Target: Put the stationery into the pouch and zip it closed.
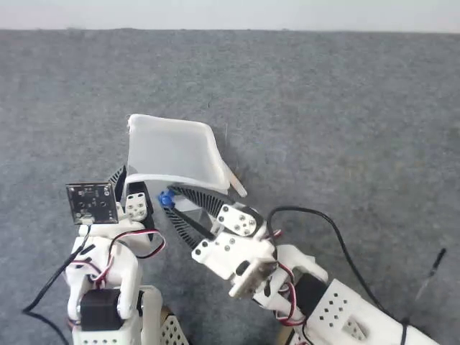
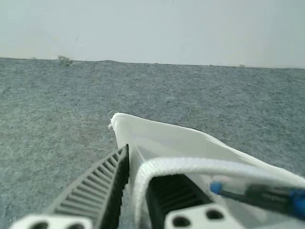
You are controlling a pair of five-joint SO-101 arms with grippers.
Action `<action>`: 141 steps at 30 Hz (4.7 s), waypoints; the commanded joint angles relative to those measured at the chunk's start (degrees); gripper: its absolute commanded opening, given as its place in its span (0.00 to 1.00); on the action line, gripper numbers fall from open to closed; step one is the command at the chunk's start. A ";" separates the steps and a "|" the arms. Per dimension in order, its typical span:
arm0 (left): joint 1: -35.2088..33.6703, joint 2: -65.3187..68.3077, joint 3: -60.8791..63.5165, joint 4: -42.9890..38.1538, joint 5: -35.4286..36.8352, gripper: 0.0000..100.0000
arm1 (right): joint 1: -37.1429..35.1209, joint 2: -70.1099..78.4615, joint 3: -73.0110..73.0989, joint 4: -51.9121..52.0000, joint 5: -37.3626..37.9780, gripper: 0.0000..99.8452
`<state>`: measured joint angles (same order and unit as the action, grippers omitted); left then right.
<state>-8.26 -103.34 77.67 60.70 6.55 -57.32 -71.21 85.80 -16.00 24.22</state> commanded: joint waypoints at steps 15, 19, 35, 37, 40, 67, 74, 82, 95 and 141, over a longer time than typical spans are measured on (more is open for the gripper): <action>0.18 -1.23 -3.47 -1.14 0.97 0.01 | 4.26 -0.92 2.11 0.66 -11.16 0.12; 0.18 -1.23 -3.47 -1.14 0.97 0.01 | 4.18 -1.36 1.05 4.62 -12.04 0.14; -0.09 -1.23 -3.47 -1.23 0.97 0.01 | 4.00 -1.45 0.62 5.14 -14.33 0.14; -0.18 -1.23 -3.47 -1.23 0.97 0.01 | 4.35 -1.45 0.09 6.55 -14.24 0.14; -0.18 -1.23 -3.47 -1.23 0.97 0.01 | 5.85 -1.80 -3.60 15.34 -14.33 0.14; -2.90 -1.23 -3.56 -1.76 1.05 0.01 | 15.78 -20.88 -23.38 80.57 -10.11 0.14; -8.26 -1.23 -3.74 -2.99 4.57 0.01 | 15.78 -20.79 -20.31 84.97 -6.95 0.14; -9.93 -1.23 -3.47 -4.48 4.66 0.01 | 15.69 -6.02 -20.57 86.46 -3.87 0.14; -9.67 -1.23 -3.47 -4.48 4.66 0.01 | 15.43 17.36 -22.42 86.37 2.02 0.14; -7.12 -1.23 -3.56 -3.69 4.40 0.01 | 19.47 25.10 -22.42 73.54 -16.18 0.01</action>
<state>-15.74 -103.34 77.67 58.42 10.15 -38.33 -38.77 65.14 57.05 11.03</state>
